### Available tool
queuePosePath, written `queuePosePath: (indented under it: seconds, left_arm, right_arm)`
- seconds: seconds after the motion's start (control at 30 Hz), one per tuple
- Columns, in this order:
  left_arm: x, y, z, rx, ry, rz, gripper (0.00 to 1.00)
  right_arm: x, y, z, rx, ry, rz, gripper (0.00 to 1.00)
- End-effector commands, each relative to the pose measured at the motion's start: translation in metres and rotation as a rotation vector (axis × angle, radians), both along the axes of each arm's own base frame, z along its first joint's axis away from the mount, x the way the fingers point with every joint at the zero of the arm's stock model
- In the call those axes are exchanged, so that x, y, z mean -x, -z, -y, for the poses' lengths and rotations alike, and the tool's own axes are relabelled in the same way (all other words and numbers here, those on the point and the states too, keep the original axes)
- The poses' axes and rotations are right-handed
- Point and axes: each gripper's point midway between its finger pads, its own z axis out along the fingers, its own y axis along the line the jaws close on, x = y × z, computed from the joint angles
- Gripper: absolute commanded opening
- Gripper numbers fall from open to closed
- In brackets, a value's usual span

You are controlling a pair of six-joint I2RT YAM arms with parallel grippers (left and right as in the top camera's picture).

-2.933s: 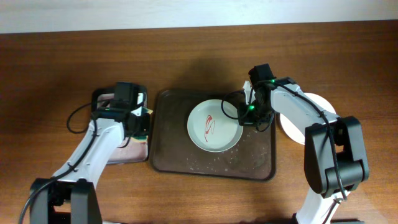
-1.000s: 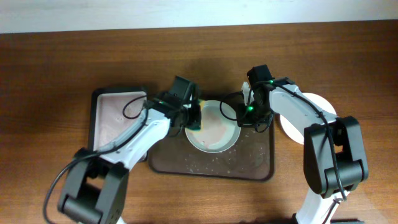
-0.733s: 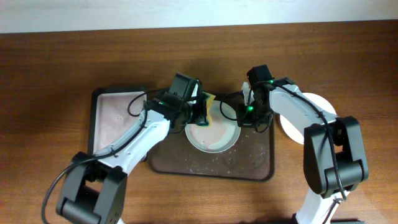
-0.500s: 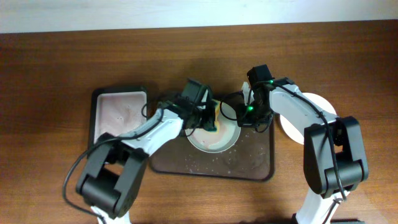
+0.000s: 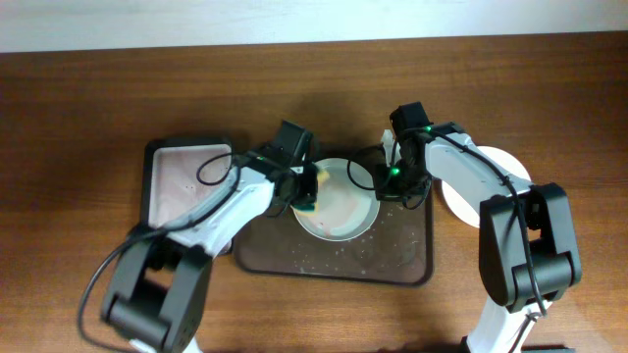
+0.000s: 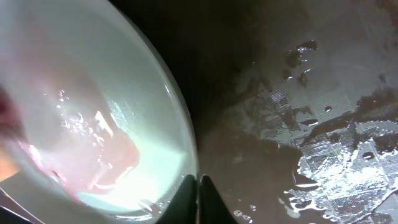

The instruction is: Clean dirty plates on tray and stack at the side

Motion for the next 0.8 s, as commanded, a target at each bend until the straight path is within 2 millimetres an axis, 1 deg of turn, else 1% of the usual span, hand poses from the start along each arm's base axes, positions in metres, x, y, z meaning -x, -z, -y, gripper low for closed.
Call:
queuePosePath:
  seconds: [0.0,0.07,0.13,0.27,0.33,0.43,0.47,0.5,0.57,0.6,0.67,0.77]
  left_arm:
    - [-0.006,-0.066,-0.004,0.059,0.016,0.156,0.0]
    - [-0.003,-0.079,-0.015,0.041,-0.005,0.175,0.0]
    - [0.002,-0.081,-0.037,-0.018,-0.049,0.161,0.0]
    - [0.01,-0.069,-0.083,-0.151,-0.139,0.093,0.0]
    - [0.01,-0.067,-0.102,-0.182,-0.184,0.077,0.0]
    - [0.005,-0.067,-0.138,-0.239,-0.274,0.07,0.0]
    - [0.004,-0.065,-0.146,-0.245,-0.296,0.066,0.0]
    - [0.003,-0.062,-0.162,-0.25,-0.339,0.052,0.0]
    - [0.005,-0.054,-0.184,-0.259,-0.396,0.022,0.0]
    - [0.006,-0.049,-0.191,-0.263,-0.414,0.008,0.0]
    - [0.008,-0.039,-0.203,-0.263,-0.446,-0.019,0.0]
    - [0.004,-0.022,-0.21,-0.228,-0.389,-0.044,0.0]
  right_arm:
    - [0.0,-0.001,0.004,0.023,-0.006,0.009,0.29]
    - [0.0,-0.001,0.004,0.022,-0.006,0.01,0.29]
    - [-0.001,-0.001,0.004,0.021,-0.006,0.013,0.29]
    - [0.001,0.001,0.003,0.018,-0.006,0.008,0.27]
    - [0.006,0.006,0.003,0.015,-0.006,-0.002,0.27]
    - [0.011,0.011,-0.003,-0.028,-0.01,-0.01,0.26]
    - [0.012,0.013,-0.004,-0.035,-0.01,-0.011,0.24]
    - [0.013,0.014,-0.003,-0.034,-0.01,-0.013,0.2]
    - [0.013,0.014,-0.003,-0.034,-0.01,-0.014,0.16]
    - [0.013,0.014,-0.003,-0.034,-0.01,-0.013,0.13]
    - [0.012,0.014,-0.004,-0.035,-0.01,-0.008,0.04]
    - [0.01,0.013,-0.004,-0.036,-0.01,-0.002,0.04]
